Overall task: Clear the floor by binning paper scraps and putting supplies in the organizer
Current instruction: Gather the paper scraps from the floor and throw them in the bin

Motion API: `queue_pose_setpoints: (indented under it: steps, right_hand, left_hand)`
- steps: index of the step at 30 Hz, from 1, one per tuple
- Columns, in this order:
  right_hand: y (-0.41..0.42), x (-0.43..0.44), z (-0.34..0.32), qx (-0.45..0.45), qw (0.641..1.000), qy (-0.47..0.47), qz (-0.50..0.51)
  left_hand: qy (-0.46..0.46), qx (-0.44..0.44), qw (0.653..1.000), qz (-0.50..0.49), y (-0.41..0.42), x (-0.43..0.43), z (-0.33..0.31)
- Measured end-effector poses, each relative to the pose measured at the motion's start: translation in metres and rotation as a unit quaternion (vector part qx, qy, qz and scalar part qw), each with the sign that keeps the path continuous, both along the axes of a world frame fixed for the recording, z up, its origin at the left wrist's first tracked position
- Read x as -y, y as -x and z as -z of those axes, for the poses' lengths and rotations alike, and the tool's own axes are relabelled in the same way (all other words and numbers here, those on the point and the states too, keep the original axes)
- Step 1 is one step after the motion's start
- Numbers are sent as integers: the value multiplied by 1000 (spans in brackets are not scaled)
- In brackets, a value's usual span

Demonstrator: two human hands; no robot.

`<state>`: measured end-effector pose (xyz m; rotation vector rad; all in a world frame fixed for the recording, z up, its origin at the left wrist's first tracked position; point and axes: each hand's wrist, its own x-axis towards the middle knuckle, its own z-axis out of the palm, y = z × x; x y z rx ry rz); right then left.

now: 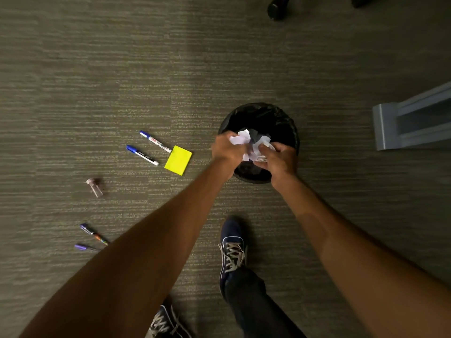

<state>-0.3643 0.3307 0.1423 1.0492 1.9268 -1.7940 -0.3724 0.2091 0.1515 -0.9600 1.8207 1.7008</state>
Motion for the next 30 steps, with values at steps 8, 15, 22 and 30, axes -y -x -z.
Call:
queue_pose_setpoints:
  steps: [8, 15, 22, 30]
  right_hand:
    - [21, 7, 27, 87, 995, -12, -53]
    - [23, 12, 25, 104, 989, -74, -77]
    - [12, 31, -20, -9, 957, -225, -184]
    - [-25, 104, -104, -177, 906, -241, -299]
  left_hand:
    - [-48, 60, 997, -1, 14, -8, 15]
    - [-95, 39, 994, -20, 15, -9, 13]
    - [-84, -33, 990, -104, -14, 32, -26]
    - [-13, -39, 987, -157, -81, 115, -72]
